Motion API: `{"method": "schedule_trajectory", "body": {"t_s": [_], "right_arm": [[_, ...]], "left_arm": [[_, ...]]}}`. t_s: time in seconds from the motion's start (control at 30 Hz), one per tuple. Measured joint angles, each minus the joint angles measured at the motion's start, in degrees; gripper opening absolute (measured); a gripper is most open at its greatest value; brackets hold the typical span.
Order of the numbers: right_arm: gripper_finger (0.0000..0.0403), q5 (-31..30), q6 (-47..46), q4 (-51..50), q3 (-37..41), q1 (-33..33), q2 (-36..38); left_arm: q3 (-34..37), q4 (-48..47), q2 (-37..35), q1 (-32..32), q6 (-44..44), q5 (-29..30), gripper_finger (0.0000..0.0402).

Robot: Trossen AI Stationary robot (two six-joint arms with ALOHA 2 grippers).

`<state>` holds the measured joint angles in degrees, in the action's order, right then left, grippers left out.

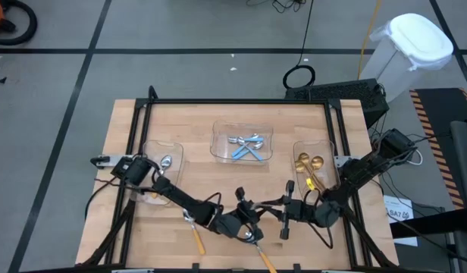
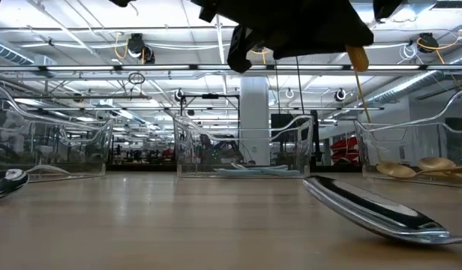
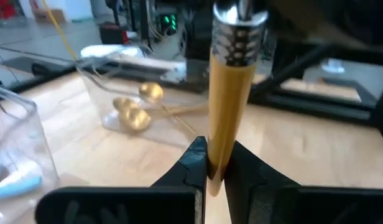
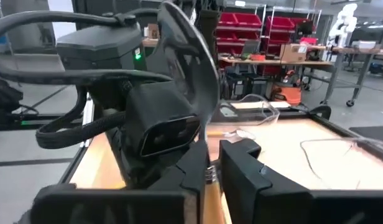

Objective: Sort silverware by color (type)
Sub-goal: Put the yellow spoon into the left transparent bin

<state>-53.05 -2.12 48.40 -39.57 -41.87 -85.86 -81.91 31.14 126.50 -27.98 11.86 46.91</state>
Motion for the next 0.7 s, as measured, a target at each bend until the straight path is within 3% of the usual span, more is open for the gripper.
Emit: {"method": "schedule_trajectory", "body": {"t_s": [0.1, 0.27, 0.4, 0.57, 0.7], "right_arm": [[0.0051, -0.2, -3.3, -3.3, 0.0, -0.8, 0.9], [0.0077, 12.2, -13.1, -14.2, 0.0, 0.2, 3.5], [0.0093, 17.3, -19.3, -21.7, 0.0, 1.6, 3.7], [0.0111, 22.7, -21.0, -23.1, 0.0, 2.6, 2.0], [0.0121, 23.2, -19.5, -22.6, 0.0, 3.9, 0.2]], "left_arm": [[0.0, -5.1, -0.1, -0.3, 2.5, -1.8, 0.0025], [0.0, -12.2, -0.1, -0.4, 6.7, -8.2, 0.0025], [0.0, -13.4, -0.1, -0.6, 6.9, -11.8, 0.0025], [-0.1, -13.1, -0.2, -0.7, 6.9, -14.0, 0.0025], [-0.2, -13.1, -0.2, 0.0, 7.4, -14.6, 0.0025]]}}
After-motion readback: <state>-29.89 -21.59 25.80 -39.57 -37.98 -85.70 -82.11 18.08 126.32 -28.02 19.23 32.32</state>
